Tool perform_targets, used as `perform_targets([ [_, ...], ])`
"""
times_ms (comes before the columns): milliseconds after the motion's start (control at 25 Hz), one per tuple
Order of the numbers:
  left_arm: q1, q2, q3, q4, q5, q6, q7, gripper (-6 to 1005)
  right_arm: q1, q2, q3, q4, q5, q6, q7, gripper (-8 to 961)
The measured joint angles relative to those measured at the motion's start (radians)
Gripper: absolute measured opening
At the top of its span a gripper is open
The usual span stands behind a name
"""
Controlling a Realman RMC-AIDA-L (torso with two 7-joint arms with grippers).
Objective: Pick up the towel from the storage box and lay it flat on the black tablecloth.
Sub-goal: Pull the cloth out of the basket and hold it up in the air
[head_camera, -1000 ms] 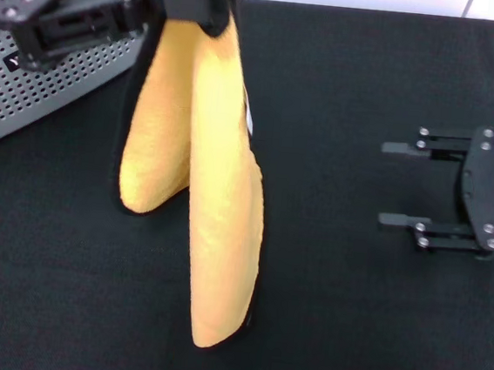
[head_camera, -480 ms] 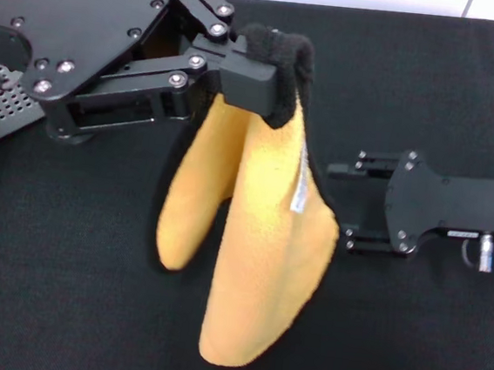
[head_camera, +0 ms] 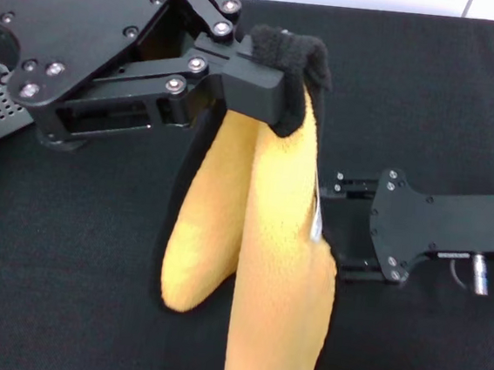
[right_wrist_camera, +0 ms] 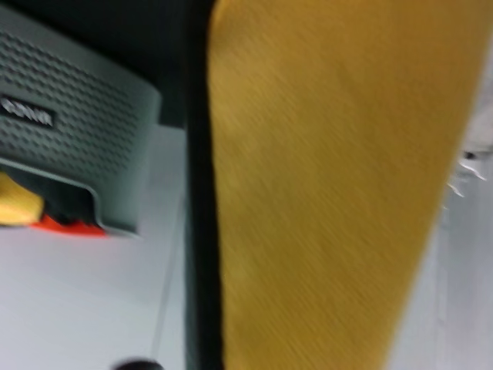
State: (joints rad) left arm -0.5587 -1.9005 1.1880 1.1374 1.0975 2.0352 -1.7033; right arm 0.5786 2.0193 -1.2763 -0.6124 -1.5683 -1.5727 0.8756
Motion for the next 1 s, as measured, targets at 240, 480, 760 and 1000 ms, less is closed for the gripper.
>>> perform_targets([
  [240, 0.002, 0.004, 0.001, -0.002, 0.019, -0.001, 0.001, 8, 0.004, -0.035, -0.003, -0.015, -0.009, -0.115, -0.003, 628],
  [480, -0.001, 0.004, -0.001, -0.003, 0.027, -0.001, 0.001, 8, 0.007, -0.037, -0.003, -0.020, -0.023, -0.135, -0.004, 628],
  [760, -0.002, 0.003, -0.008, -0.003, 0.034, -0.003, 0.001, 8, 0.013, -0.036, -0.006, -0.022, -0.058, -0.172, 0.005, 624],
  [1000, -0.004, 0.004, -0.008, -0.003, 0.036, -0.003, 0.004, 8, 0.038, -0.029, -0.010, -0.016, -0.105, -0.239, 0.007, 620],
])
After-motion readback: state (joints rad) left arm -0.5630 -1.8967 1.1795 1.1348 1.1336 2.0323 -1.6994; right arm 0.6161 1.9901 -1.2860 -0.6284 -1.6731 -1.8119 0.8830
